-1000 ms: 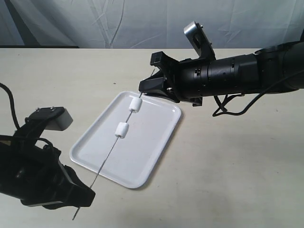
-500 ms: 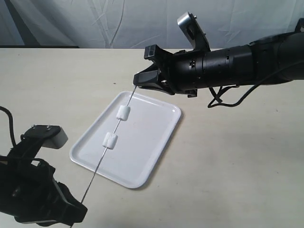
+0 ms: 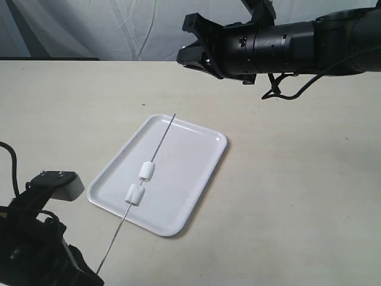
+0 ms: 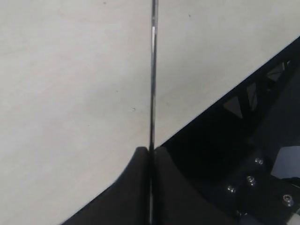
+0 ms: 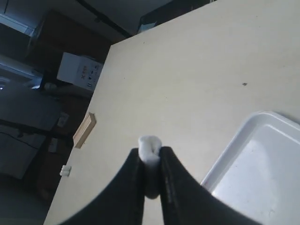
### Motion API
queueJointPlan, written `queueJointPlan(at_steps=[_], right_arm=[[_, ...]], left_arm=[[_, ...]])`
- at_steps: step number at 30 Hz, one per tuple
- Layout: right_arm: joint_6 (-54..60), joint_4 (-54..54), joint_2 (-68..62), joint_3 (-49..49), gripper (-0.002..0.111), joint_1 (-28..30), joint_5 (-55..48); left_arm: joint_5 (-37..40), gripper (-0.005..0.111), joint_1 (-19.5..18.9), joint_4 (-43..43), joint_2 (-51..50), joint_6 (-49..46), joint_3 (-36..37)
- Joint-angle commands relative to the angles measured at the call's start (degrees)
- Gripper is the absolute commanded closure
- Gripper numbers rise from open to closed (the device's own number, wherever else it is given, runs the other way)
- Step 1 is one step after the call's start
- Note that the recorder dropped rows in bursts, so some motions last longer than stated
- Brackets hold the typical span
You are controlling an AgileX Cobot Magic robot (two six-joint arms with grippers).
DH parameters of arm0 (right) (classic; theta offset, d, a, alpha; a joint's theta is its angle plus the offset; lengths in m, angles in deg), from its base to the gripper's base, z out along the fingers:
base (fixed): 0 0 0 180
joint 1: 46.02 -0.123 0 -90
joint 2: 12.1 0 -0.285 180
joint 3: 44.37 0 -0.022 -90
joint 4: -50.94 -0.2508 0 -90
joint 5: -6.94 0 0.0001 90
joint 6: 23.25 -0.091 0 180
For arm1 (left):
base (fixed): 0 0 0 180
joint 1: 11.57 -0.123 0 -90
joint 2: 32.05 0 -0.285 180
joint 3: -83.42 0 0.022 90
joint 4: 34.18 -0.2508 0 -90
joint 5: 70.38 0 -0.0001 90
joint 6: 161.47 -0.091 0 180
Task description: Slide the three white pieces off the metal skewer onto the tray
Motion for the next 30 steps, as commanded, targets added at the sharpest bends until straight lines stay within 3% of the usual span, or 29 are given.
queueJointPlan(at_steps=[1, 5, 12, 16, 23, 30], right_arm=[[-4.4, 8.4, -0.6, 0.1, 0.1, -0.3, 0.1], [-11.0, 17.3, -3.1, 2.0, 0.1, -1.6, 0.2], [-11.3, 15.7, -11.1, 3.7, 0.1, -5.8, -0.1], [-11.3, 15.3, -14.3, 3.7, 0.099, -6.9, 0.4], [-11.0, 14.2, -15.7, 3.7, 0.069, -6.9, 0.0], [-0.7, 7.9, -15.1, 3.5, 0.069, -6.9, -15.2]], left_arm=[[-2.7, 0.107, 0.1, -2.8, 0.2, 2.5, -0.2], [-3.4, 0.107, 0.1, -8.2, 0.2, 7.4, -0.5], [-5.0, 0.107, 0.1, -11.1, 0.2, 10.0, -0.5], [-6.9, 0.107, 0.1, -17.1, 0.2, 16.0, -0.5], [-7.4, 0.107, 0.1, -20.8, -0.1, 19.2, -0.5], [-10.4, 0.107, 0.1, -19.9, -4.8, 19.0, -0.7]])
